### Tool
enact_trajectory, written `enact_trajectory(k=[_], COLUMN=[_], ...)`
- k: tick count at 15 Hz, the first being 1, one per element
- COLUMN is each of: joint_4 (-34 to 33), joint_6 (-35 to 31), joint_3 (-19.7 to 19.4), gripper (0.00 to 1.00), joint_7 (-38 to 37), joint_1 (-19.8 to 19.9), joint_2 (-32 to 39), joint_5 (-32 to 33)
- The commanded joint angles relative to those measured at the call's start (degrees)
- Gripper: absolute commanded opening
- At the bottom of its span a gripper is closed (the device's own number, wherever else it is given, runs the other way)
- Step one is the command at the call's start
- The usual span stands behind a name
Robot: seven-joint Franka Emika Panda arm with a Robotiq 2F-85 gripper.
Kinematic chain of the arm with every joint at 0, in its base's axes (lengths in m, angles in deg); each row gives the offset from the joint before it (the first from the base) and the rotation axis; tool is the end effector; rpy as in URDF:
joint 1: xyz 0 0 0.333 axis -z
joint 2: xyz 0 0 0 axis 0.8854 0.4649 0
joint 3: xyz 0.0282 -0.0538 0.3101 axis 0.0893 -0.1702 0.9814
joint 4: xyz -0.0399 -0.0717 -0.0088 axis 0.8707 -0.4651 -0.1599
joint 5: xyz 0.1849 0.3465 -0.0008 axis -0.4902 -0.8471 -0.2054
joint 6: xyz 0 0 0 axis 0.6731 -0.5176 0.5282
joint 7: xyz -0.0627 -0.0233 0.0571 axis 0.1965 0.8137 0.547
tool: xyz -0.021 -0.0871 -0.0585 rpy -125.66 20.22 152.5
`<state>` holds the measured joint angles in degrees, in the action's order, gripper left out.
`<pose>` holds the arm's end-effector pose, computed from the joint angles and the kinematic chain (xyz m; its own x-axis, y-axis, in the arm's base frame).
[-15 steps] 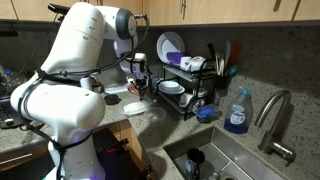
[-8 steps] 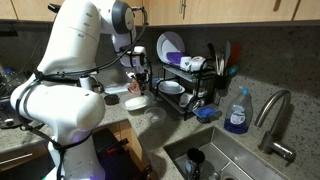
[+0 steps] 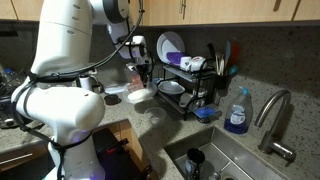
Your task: Pour the contents from the left bowl to the right bowl
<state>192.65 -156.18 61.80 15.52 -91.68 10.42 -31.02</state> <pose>0.5202 0.3526 0.3077 0.9466 -0.3075 0.0965 -0.3137 -0.9477 0.0579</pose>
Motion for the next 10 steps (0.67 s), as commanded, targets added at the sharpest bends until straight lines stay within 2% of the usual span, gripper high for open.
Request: enact_trajectory(k=[1, 10], joint_4=[7.4, 17.1], joint_6=[-3.4, -12.2], joint_3=[1.3, 1.6], gripper=[0.01, 0.01], joint_7=[-0.2, 0.9], joint_1=[2.7, 9.6], joint_2=[-7.7, -16.2], joint_5=[1.0, -0.3])
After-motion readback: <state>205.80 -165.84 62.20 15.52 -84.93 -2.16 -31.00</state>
